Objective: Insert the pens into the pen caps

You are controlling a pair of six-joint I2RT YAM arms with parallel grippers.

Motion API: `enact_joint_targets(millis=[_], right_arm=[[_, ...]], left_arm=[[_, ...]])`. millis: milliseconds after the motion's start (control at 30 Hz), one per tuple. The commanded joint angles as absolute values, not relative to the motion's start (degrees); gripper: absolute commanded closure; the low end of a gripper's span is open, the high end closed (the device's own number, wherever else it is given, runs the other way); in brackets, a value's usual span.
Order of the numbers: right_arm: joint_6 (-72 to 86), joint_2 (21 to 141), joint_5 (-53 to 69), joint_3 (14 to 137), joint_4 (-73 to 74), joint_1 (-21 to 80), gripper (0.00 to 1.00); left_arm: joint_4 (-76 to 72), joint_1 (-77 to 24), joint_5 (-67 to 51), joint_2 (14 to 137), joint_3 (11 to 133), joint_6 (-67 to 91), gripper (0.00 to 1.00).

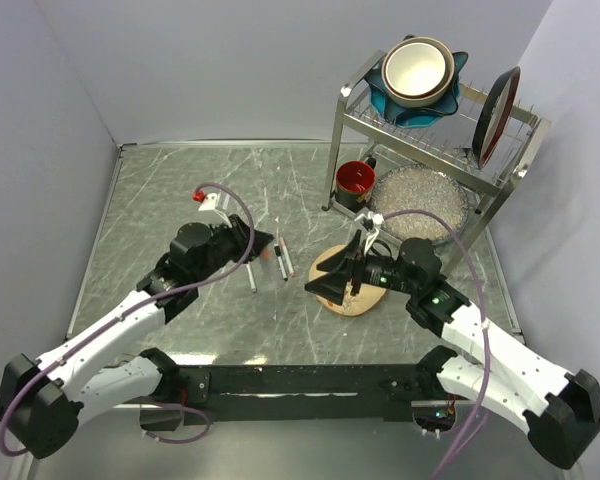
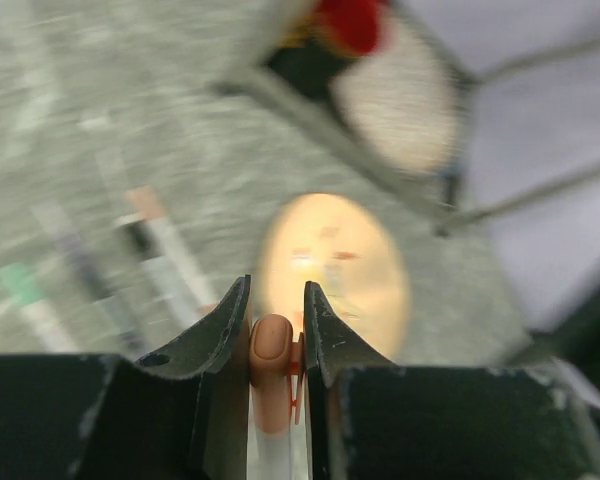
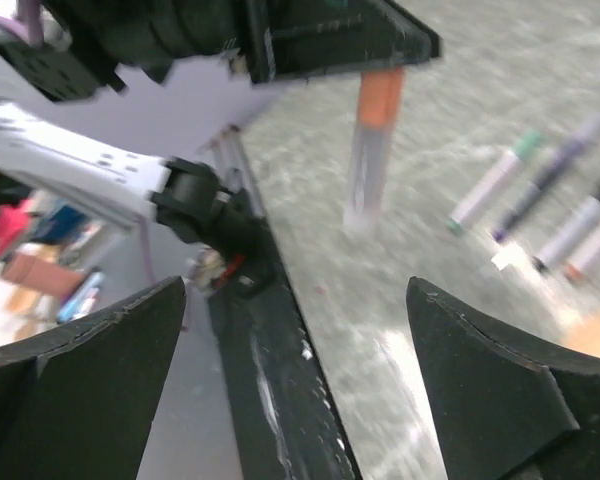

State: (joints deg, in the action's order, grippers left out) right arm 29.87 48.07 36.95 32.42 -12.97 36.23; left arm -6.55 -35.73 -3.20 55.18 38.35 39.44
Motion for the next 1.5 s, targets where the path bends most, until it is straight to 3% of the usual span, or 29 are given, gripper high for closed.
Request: enact_joint_targets(millis=[0, 200, 333, 500, 600, 733, 833, 967, 1000, 1067, 1300, 1467], right_arm=[[25.1, 43.5, 29.2, 32.2, -4.3, 36.1, 0.0], [25.8, 42.3, 27.9, 32.2, -3.9, 36.2, 0.0], [25.4, 43.5, 28.6, 33.7, -2.6, 36.2, 0.0], [25.1, 42.5, 28.6, 33.9, -1.9, 36.2, 0.0], [24.3, 41.5, 27.3, 34.4, -0.5, 36.1, 0.0], [23.1, 40.2, 26.1, 35.3, 1.5, 36.1, 0.0], [22.9, 39.8, 26.1, 35.6, 2.2, 36.2, 0.0], [22.7, 38.8, 25.9, 35.4, 3.5, 36.2, 0.0], [22.8, 38.4, 25.6, 35.4, 3.6, 36.2, 0.0], [23.1, 37.5, 24.0, 35.4, 4.0, 36.2, 0.0], [25.5, 36.7, 14.9, 38.1, 5.5, 36.2, 0.0], [27.1, 37.6, 11.3, 41.5, 7.3, 36.2, 0.0]], left_arm=[[-0.2, -28.1, -0.2, 55.1, 36.0, 37.1, 0.99], [4.5, -20.8, 5.6, 60.9, 35.8, 36.0, 0.97], [4.7, -19.3, 4.7, 68.8, 37.3, 36.7, 0.89], [5.0, -19.2, 6.8, 75.8, 39.7, 38.2, 0.88], [4.8, -19.2, 6.5, 79.0, 40.1, 39.2, 0.8], [6.7, -19.1, 7.9, 80.9, 41.1, 40.4, 0.56], [9.3, -19.1, 9.9, 80.3, 42.8, 40.4, 0.45], [11.2, -19.2, 10.6, 77.1, 45.3, 38.5, 0.32], [11.1, -19.1, 9.9, 74.4, 45.3, 37.9, 0.26], [8.6, -19.2, 5.7, 70.5, 44.0, 35.2, 0.01], [-1.3, -19.2, -13.9, 47.2, 38.0, 31.9, 0.01], [-2.7, -19.2, -22.6, 37.1, 36.5, 32.2, 0.0]])
